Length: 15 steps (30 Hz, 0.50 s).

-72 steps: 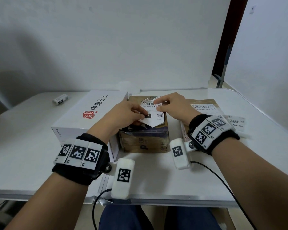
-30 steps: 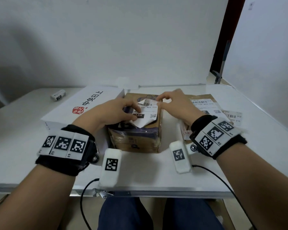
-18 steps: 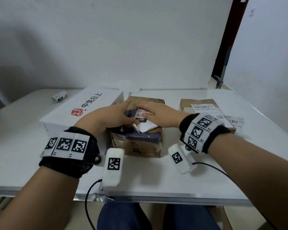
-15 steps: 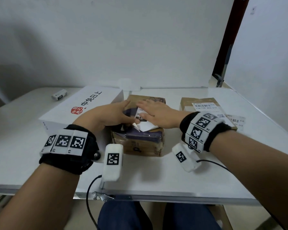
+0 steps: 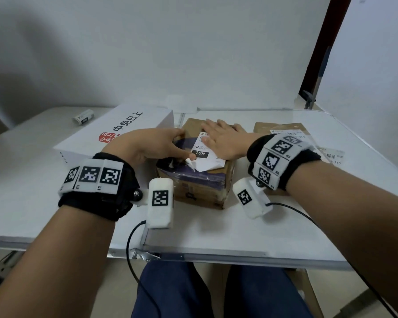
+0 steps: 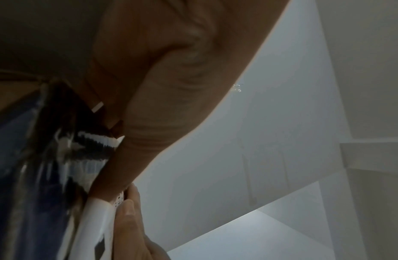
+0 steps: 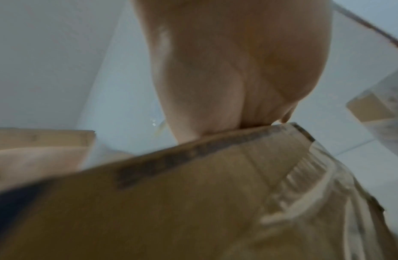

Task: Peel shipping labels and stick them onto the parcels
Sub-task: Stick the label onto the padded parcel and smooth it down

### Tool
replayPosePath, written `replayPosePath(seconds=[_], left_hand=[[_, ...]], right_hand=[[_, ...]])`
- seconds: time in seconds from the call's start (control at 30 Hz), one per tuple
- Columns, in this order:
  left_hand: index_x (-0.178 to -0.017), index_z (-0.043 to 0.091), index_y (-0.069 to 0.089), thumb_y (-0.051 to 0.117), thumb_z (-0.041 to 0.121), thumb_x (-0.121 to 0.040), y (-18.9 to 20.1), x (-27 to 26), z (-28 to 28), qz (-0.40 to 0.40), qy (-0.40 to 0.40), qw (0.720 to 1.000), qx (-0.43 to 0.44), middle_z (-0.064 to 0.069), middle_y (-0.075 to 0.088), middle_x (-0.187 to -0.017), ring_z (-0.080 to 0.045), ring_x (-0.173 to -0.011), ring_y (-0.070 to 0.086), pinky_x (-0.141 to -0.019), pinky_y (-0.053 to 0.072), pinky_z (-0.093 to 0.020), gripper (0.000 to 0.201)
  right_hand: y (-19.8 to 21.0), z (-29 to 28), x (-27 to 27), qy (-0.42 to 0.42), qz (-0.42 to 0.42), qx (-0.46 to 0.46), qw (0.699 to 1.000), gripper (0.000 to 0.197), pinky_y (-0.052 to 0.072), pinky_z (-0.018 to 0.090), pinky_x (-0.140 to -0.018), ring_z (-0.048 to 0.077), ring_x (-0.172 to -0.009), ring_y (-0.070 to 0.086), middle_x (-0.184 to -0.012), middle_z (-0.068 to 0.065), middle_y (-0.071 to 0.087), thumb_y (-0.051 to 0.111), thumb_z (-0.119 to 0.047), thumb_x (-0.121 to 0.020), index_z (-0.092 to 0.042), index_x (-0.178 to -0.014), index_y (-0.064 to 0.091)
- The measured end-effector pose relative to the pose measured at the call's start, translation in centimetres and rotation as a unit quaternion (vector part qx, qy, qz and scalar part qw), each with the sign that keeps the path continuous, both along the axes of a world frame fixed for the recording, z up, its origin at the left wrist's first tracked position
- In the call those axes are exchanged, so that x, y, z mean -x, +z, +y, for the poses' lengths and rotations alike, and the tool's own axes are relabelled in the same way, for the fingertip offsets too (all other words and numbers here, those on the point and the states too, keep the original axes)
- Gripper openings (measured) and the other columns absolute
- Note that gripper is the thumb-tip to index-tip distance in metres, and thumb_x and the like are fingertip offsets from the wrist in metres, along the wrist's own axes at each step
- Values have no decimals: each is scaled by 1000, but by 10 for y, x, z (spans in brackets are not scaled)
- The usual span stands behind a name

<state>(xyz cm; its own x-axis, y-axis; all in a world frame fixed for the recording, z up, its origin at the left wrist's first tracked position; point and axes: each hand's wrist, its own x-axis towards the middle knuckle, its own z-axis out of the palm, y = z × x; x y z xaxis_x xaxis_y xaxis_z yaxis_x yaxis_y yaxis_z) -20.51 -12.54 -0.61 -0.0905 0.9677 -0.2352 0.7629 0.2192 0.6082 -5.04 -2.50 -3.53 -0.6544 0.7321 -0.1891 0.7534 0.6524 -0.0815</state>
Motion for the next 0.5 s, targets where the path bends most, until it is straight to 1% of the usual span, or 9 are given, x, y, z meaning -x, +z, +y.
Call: replayPosePath(seconds=[0.07, 0.1, 0.17, 0.23, 0.3, 0.37, 0.43, 0.47, 0.5], left_hand=[[-135, 22, 46, 71, 32, -84, 2, -2, -2, 0, -1, 1000, -11, 18, 52, -89, 1, -80, 53, -50, 35, 5, 58], [-136, 19, 45, 70, 34, -84, 2, -2, -2, 8, -1, 1000, -16, 16, 53, -92, -1, -82, 52, -51, 35, 4, 59], [-131, 24, 47, 70, 35, -84, 1, -2, -1, 15, 3, 1000, -17, 14, 53, -95, -6, -90, 51, -53, 35, 3, 53], [-127, 27, 46, 69, 33, -85, 2, -4, 0, 17, -1, 1000, -11, 16, 50, -91, -5, -87, 50, -52, 35, 5, 49], [-135, 17, 46, 70, 34, -84, 1, -3, 0, 14, -5, 1000, -13, 13, 53, -96, -6, -92, 50, -59, 38, 1, 59], [-136, 14, 45, 70, 37, -83, 1, -2, -1, 15, -7, 1000, -9, 7, 54, -108, -11, -101, 51, -71, 41, -11, 63], [-123, 22, 52, 71, 37, -83, -1, -1, 1, 7, -6, 1000, 4, 5, 54, -111, -13, -102, 52, -73, 40, -12, 47], [-108, 29, 53, 71, 36, -83, -2, 0, 2, 1, 3, 1000, 9, 5, 55, -109, -12, -100, 53, -70, 42, -10, 32], [-94, 34, 50, 72, 34, -83, -2, -1, 1, -10, 6, 1000, 13, 6, 57, -103, -11, -96, 55, -66, 44, -7, 25]], right_hand=[[1, 3, 0, -16, 2, -2, 1000, 57, -1, 51, -120, 20, -150, -7, -162, -3, -10, 12, -41, -104, -20, -154, -4], [1, 5, 0, -21, 1, -4, 1000, 57, 0, 52, -120, 20, -150, -7, -163, -3, -10, 12, -41, -104, -20, -154, -3], [1, 11, -1, -41, 10, 0, 999, 57, -1, 51, -120, 20, -150, -7, -163, -3, -10, 12, -41, -103, -19, -154, -2], [0, 19, -4, -68, 21, 12, 997, 58, -2, 50, -120, 19, -150, -9, -162, -3, -11, 11, -42, -103, -19, -154, -2], [0, 26, -6, -81, 25, 18, 996, 58, -1, 51, -120, 20, -150, -9, -162, -3, -12, 12, -41, -103, -19, -154, -2], [0, 30, -9, -97, 27, 19, 995, 58, 0, 53, -119, 21, -150, -9, -162, -1, -12, 13, -40, -103, -18, -154, -3], [-1, 34, -14, -111, 24, 16, 993, 58, 0, 53, -119, 22, -150, -9, -162, -1, -12, 13, -39, -103, -18, -154, -3], [-1, 36, -17, -116, 24, 18, 993, 58, 0, 53, -119, 22, -150, -9, -162, 0, -12, 13, -39, -103, -18, -154, -4], [-2, 38, -20, -120, 26, 21, 992, 58, 0, 53, -119, 22, -150, -9, -162, -1, -12, 12, -40, -103, -18, -154, -4]])
